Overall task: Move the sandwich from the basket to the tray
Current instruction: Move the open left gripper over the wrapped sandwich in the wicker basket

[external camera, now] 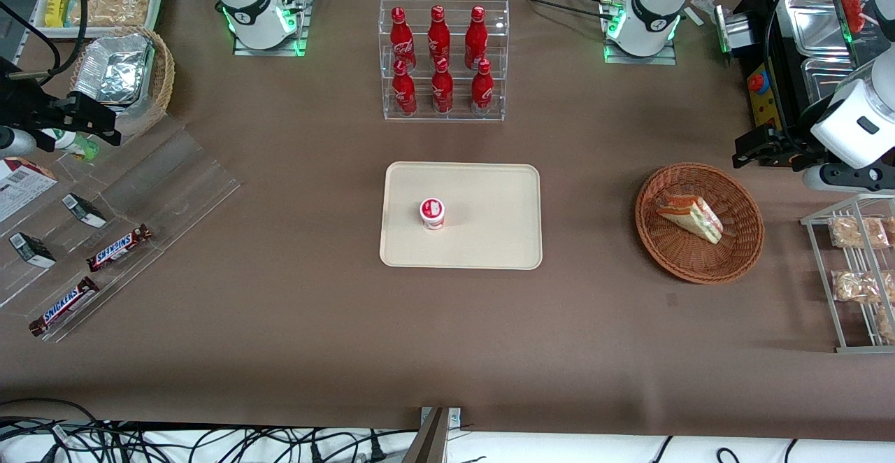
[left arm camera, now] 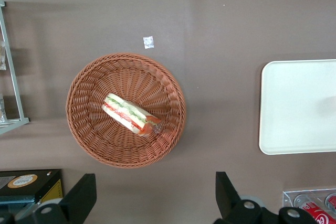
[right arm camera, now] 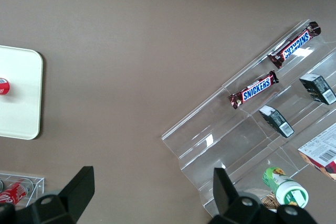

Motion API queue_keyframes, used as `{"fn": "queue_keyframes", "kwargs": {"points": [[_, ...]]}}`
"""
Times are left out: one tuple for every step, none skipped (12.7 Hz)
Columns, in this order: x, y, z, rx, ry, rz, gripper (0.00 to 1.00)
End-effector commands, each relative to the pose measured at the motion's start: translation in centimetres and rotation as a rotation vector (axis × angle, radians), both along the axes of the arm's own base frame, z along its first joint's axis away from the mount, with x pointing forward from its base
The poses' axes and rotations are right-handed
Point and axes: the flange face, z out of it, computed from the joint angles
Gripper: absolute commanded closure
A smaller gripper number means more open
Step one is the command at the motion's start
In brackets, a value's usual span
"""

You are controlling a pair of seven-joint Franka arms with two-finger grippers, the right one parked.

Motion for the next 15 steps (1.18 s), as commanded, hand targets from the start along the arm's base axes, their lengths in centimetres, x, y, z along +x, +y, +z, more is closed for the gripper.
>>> {"fn": "queue_keyframes", "kwargs": {"points": [[0.1, 0.6, -0.4, 0.005, 0.002, -0.022, 0.00], [0.1, 0.8, -0.5, 0.006, 0.002, -0.019, 0.00], [0.2, 0.9, -0.6, 0.019, 0.002, -0.014, 0.00], [0.4, 1.1, -1.0, 0.044, 0.009, -0.003, 0.00], [0.5, 1.5, -1.2, 0.050, 0.014, 0.030, 0.00], [0.7, 3.0, -2.0, 0.052, 0.030, 0.080, 0.00], [0.7, 3.1, -3.4, 0.056, 0.056, 0.101, 0.00], [0.7, 3.3, -5.5, 0.062, 0.070, 0.134, 0.00], [0.6, 3.9, -7.3, 0.067, 0.069, 0.167, 0.00], [0.5, 5.2, -8.8, 0.067, 0.065, 0.207, 0.00], [0.4, 5.4, -10.4, 0.071, 0.069, 0.266, 0.00], [0.2, 5.5, -12.1, 0.078, 0.062, 0.343, 0.00], [0.0, 5.5, -13.2, 0.082, 0.061, 0.407, 0.00], [-0.2, 5.5, -14.4, 0.084, 0.059, 0.439, 0.00], [-0.5, 5.5, -15.6, 0.084, 0.048, 0.476, 0.00]]}}
